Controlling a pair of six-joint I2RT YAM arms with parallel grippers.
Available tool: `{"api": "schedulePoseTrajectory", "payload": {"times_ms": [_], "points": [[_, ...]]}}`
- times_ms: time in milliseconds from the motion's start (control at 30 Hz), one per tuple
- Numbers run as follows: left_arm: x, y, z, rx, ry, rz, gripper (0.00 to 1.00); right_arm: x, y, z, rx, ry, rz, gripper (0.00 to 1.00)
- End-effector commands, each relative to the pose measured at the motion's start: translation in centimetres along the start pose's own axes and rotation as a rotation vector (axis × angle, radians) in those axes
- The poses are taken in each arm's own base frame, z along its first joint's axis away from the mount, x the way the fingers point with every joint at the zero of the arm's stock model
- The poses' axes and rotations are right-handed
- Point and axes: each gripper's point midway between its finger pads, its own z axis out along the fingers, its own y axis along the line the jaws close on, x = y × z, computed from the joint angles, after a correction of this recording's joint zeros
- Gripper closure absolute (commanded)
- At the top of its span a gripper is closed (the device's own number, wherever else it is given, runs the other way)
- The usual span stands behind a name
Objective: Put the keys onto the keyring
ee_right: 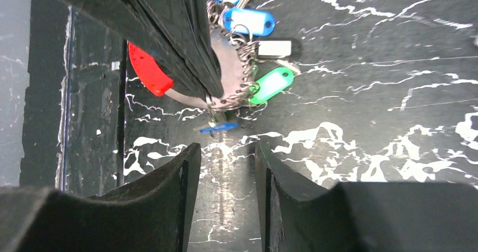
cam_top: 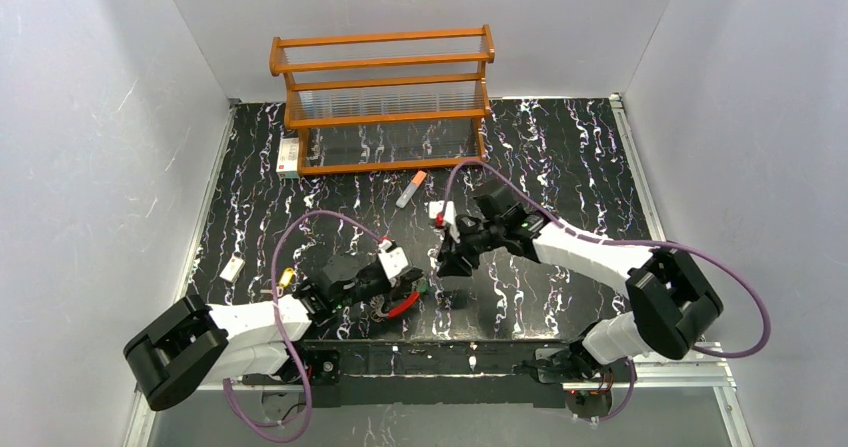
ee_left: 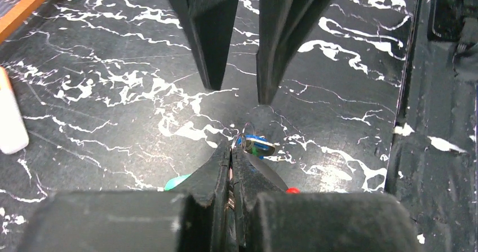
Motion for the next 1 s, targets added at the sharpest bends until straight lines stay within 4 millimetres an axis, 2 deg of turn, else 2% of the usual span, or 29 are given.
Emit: {"api": "schedulePoseTrajectory", "payload": {"times_ms": [0, 233, 433, 700, 900, 967], "points": [[-3.3, 1.2, -1.1, -0.103, -0.185, -0.071, 1.00, -3.9, 0.0, -1.8, -0.027, -0.222, -0.047, 0.51], [-5.2, 0.6, -1.9, -0.085, -0.313, -0.075, 1.00, -5.5, 2.3, -2.4, -0.168, -0.349, -0.072, 0.50], [-5.7, 0.0, -1.5, -0.044, -0.333, -0.089, 1.00, -5.6, 2.4, -1.9, -0.206, -0.366, -0.052, 0.54], [-5.8, 0.1, -1.5, -0.046, -0.341, -0.091, 1.00, -5.0, 2.0, -1.3, -0.214, -0.350, -0.025, 0.68], [-5.8, -0.1, -1.5, -0.038, -0.339, -0.087, 1.00, -4.8, 1.6, -0.9, -0.212, -0.338, -0.005, 0.73], [-5.7, -0.2, -1.5, -0.030, -0.337, -0.087, 1.00, -5.0, 1.4, -0.9, -0.207, -0.338, -0.006, 0.80]]}}
